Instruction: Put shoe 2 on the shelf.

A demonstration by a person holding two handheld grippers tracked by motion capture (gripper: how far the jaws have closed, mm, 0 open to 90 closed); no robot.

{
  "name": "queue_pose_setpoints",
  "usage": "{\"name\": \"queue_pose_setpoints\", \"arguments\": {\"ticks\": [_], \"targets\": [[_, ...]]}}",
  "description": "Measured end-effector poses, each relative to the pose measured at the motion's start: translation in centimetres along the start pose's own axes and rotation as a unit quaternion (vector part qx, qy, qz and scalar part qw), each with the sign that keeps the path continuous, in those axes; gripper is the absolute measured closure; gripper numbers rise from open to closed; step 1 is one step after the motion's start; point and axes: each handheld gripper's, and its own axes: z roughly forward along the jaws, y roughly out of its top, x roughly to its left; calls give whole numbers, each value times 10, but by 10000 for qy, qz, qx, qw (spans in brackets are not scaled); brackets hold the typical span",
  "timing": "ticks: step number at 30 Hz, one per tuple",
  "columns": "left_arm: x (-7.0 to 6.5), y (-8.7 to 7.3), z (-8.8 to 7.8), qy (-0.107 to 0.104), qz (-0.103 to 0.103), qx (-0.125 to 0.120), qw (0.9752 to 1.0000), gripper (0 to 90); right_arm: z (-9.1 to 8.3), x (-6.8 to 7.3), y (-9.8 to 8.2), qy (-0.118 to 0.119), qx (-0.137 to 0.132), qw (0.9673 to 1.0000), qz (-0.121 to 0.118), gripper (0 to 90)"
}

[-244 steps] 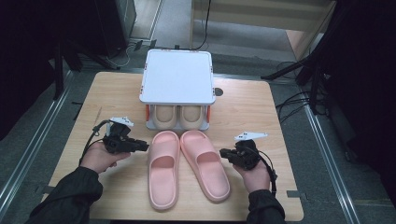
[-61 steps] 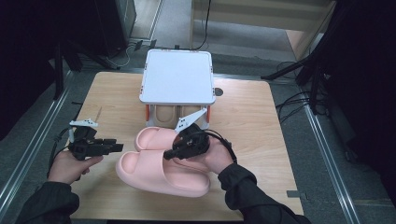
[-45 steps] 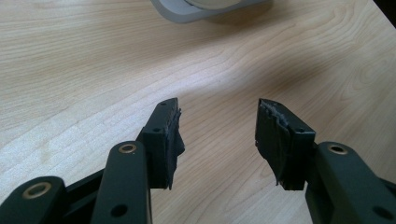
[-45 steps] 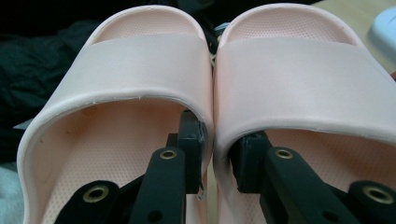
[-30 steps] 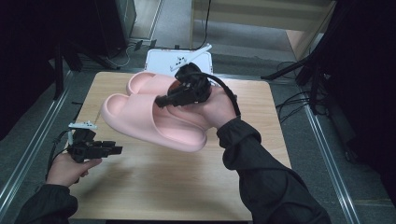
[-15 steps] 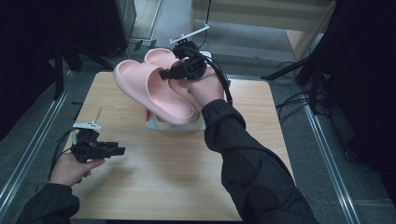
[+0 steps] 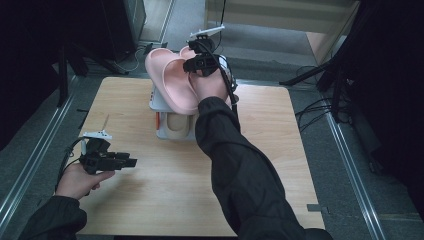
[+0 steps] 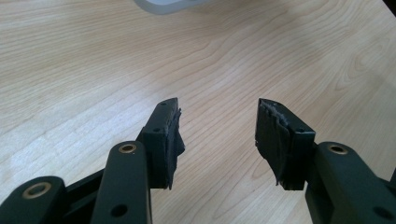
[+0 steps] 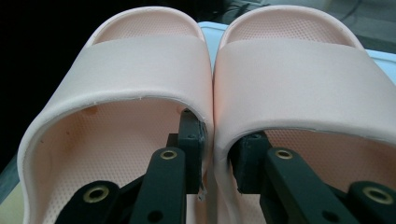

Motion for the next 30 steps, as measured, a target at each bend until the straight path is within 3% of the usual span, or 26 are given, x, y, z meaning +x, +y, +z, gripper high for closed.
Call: {"name": "queue_pose_setpoints", "arguments": {"ticks": [8,14,21,25,30], "targets": [[-4,2,5,-27,176,100,9998,492,16,-1,2,-492,-324,9972,455,767],[-5,4,7,-44,199,108,9997,495,26,-1,3,-790,-290,9932,804,765],[-10,6,10,-87,293,147,9994,497,34,-5,4,-1128,-399,9876,1012,760],[-9,5,10,-95,291,148,9994,497,38,-8,7,-1068,-356,9882,1038,758],[-8,5,10,-125,283,140,9994,497,47,-6,9,-1209,-319,9868,1025,759]]}}
